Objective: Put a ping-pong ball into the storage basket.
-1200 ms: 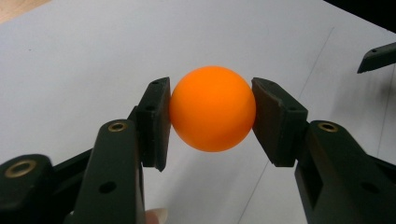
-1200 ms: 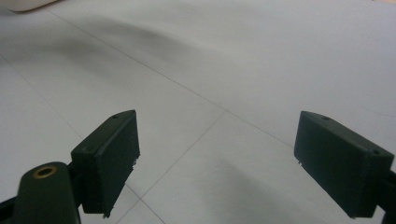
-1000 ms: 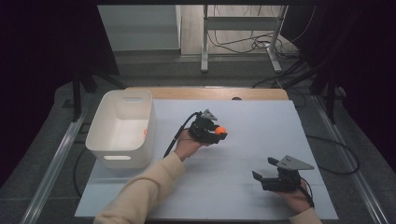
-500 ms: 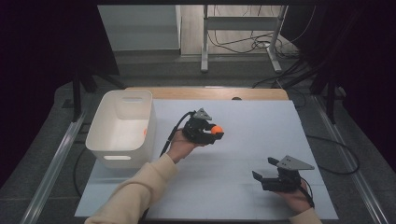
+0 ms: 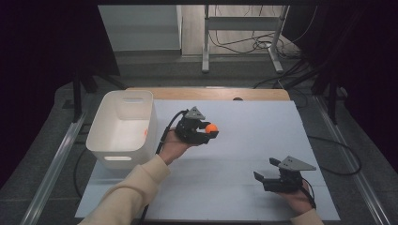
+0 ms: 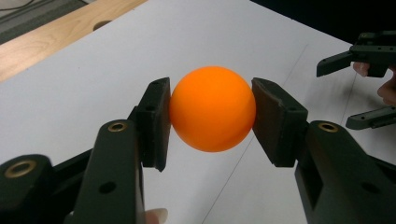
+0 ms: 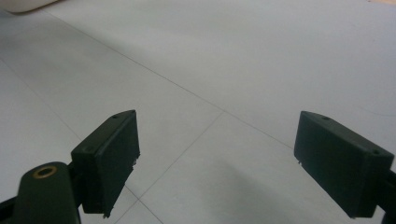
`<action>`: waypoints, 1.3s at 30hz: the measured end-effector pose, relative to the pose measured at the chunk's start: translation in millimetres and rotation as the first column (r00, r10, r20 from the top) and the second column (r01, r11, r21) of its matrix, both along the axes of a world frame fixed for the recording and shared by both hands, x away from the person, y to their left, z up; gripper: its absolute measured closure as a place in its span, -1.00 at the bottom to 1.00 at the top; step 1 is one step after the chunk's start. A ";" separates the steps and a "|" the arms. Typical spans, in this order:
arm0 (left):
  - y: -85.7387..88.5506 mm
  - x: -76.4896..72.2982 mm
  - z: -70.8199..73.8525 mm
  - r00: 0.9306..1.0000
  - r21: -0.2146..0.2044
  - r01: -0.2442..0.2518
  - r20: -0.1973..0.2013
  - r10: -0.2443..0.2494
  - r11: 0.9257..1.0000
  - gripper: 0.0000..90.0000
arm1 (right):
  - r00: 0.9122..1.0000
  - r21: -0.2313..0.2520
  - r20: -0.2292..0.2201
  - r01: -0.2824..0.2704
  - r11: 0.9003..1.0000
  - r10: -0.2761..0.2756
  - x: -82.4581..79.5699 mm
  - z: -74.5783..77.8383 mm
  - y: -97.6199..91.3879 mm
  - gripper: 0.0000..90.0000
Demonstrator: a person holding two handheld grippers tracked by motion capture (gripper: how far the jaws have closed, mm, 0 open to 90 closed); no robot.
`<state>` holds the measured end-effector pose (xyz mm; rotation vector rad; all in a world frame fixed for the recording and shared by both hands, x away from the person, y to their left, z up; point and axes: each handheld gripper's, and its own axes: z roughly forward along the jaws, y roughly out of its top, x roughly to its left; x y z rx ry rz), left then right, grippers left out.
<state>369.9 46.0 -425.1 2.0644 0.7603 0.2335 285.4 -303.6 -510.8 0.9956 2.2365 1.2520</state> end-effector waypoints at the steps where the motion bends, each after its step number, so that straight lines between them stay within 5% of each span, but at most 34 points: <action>1: 1.6 -1.4 1.8 1.000 -0.003 -0.002 0.002 0.002 1.000 0.12 | 1.000 0.000 0.000 0.000 1.000 0.000 0.0 0.0 0.0 -0.68; 39: 46.0 -11.4 37.4 0.994 -0.031 -0.076 0.072 0.078 0.997 0.12 | 1.000 -0.001 -0.002 0.007 1.000 -0.007 -0.1 0.0 -0.1 -0.68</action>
